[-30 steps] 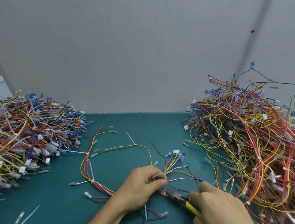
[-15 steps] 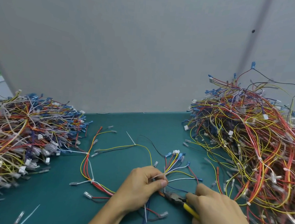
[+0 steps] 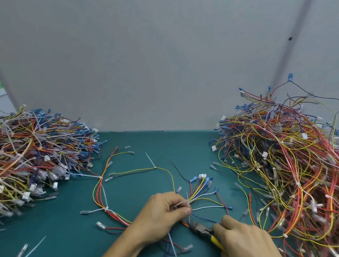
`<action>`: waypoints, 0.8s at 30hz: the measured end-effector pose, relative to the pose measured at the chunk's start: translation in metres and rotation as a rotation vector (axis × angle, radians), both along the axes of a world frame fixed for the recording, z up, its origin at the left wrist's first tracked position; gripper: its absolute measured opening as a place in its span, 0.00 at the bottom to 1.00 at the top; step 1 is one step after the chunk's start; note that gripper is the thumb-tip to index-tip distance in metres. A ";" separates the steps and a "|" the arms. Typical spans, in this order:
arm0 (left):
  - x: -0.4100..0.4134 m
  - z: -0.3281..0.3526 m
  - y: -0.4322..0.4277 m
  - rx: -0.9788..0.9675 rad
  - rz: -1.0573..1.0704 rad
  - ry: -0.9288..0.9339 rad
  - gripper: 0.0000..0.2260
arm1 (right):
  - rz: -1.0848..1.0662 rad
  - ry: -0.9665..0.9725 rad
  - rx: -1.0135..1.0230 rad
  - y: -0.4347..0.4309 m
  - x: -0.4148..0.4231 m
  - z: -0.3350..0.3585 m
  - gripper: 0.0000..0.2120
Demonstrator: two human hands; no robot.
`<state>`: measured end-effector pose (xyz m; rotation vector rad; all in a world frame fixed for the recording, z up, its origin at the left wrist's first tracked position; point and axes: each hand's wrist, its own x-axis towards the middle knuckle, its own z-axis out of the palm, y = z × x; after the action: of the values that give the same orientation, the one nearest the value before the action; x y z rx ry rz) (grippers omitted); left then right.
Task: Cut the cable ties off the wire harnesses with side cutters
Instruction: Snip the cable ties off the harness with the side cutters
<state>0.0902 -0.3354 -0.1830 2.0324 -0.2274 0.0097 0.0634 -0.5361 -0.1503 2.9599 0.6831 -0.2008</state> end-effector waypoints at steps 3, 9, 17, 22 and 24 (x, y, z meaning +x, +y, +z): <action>0.000 0.000 0.001 -0.015 0.002 0.006 0.04 | 0.011 0.001 -0.003 0.000 0.001 0.000 0.04; -0.003 0.013 -0.001 -0.405 0.112 0.050 0.11 | -0.007 -0.074 0.073 -0.002 0.001 0.003 0.07; -0.010 0.028 0.030 -0.609 0.245 0.167 0.10 | 0.141 -0.215 0.163 0.007 0.017 0.017 0.07; -0.028 0.019 0.038 -0.399 0.241 0.117 0.09 | 0.290 -0.371 0.194 0.018 0.024 0.018 0.16; -0.035 0.015 0.047 -0.132 0.170 -0.030 0.06 | 0.306 -0.413 0.171 0.018 0.024 0.015 0.18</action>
<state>0.0550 -0.2888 -0.1683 1.9155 -0.0699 0.1573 0.0876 -0.5180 -0.1350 2.8511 1.1114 0.4984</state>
